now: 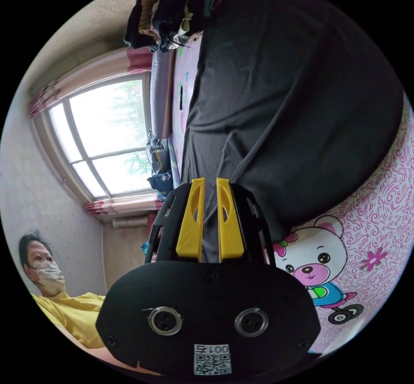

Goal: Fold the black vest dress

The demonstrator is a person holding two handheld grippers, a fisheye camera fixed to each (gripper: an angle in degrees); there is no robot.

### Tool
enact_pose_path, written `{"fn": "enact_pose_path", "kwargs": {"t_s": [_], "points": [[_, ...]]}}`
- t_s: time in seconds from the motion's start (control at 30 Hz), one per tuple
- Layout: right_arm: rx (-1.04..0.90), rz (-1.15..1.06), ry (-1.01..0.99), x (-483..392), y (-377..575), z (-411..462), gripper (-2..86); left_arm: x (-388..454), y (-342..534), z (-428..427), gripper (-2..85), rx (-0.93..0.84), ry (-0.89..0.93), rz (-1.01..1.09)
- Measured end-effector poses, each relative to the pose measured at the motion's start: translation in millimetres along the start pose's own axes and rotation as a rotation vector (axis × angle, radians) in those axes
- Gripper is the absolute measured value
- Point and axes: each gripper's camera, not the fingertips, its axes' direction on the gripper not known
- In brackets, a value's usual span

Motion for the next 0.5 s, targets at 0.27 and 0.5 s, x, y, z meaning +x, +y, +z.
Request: {"fn": "enact_pose_path", "kwargs": {"t_s": [0.27, 0.5], "points": [[-0.021, -0.045, -0.01, -12, 5, 3, 0.6, 15, -29, -2, -1.3, -0.159, -0.125, 0.026], [-0.063, -0.089, -0.017, -25, 11, 16, 0.4, 39, -43, -7, 0.4, -0.181, -0.213, 0.161]]}}
